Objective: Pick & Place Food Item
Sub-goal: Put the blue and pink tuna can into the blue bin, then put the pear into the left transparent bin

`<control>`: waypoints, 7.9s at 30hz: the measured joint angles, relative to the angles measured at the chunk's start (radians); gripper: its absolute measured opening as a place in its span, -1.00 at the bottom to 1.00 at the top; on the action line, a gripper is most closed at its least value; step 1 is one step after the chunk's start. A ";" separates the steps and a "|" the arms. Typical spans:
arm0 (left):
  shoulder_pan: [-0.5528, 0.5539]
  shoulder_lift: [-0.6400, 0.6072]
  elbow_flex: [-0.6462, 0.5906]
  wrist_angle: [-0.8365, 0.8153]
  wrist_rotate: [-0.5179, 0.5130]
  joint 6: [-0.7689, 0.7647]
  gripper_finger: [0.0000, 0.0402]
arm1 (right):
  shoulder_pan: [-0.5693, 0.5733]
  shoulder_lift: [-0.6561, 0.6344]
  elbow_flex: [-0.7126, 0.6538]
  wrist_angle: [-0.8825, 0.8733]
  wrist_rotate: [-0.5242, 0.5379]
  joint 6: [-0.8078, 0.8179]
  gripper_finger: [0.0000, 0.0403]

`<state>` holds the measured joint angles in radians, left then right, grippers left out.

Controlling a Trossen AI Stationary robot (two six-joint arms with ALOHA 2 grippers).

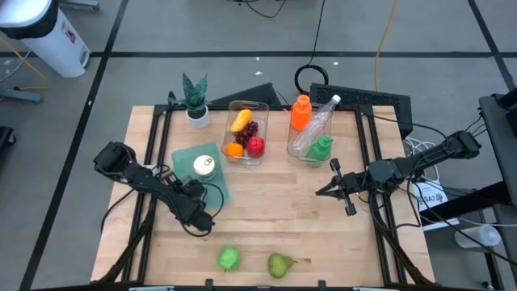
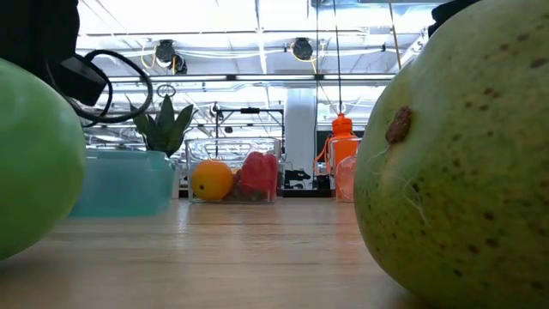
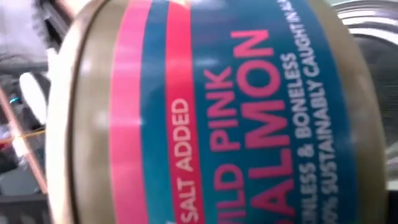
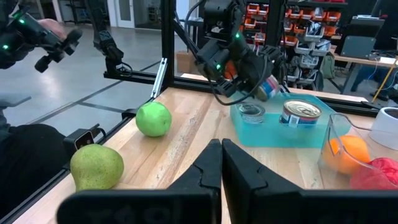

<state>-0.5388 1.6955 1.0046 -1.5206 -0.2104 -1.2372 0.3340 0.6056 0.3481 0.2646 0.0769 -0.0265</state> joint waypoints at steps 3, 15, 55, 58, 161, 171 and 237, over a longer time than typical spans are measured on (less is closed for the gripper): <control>0.008 0.002 0.000 0.027 0.000 0.025 -0.07 | 0.000 0.000 0.000 0.000 0.000 0.000 -1.00; 0.042 0.020 0.000 0.210 0.030 0.151 0.36 | 0.000 0.019 0.000 0.001 0.000 0.015 -1.00; 0.028 0.040 0.030 0.019 0.111 0.112 -0.74 | 0.000 0.039 0.000 0.008 0.000 0.012 -1.00; 0.017 0.040 0.033 0.044 0.132 0.137 -0.75 | 0.000 0.038 0.000 0.008 0.000 0.012 -1.00; 0.520 -1.473 -0.988 1.896 -0.285 1.153 -0.75 | 0.164 0.394 0.363 -0.317 0.381 0.030 -1.00; 0.504 -1.473 -0.988 1.732 -0.192 0.916 -0.75 | 0.359 0.740 0.726 -0.699 0.483 0.247 -1.00; 0.505 -1.473 -0.988 1.889 -0.157 0.952 -0.75 | 0.614 1.329 0.573 0.088 0.629 0.593 -0.14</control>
<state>-0.0338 0.2226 0.0166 0.3679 -0.3676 -0.2856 0.9482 1.9347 0.9207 0.3527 0.7063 0.5663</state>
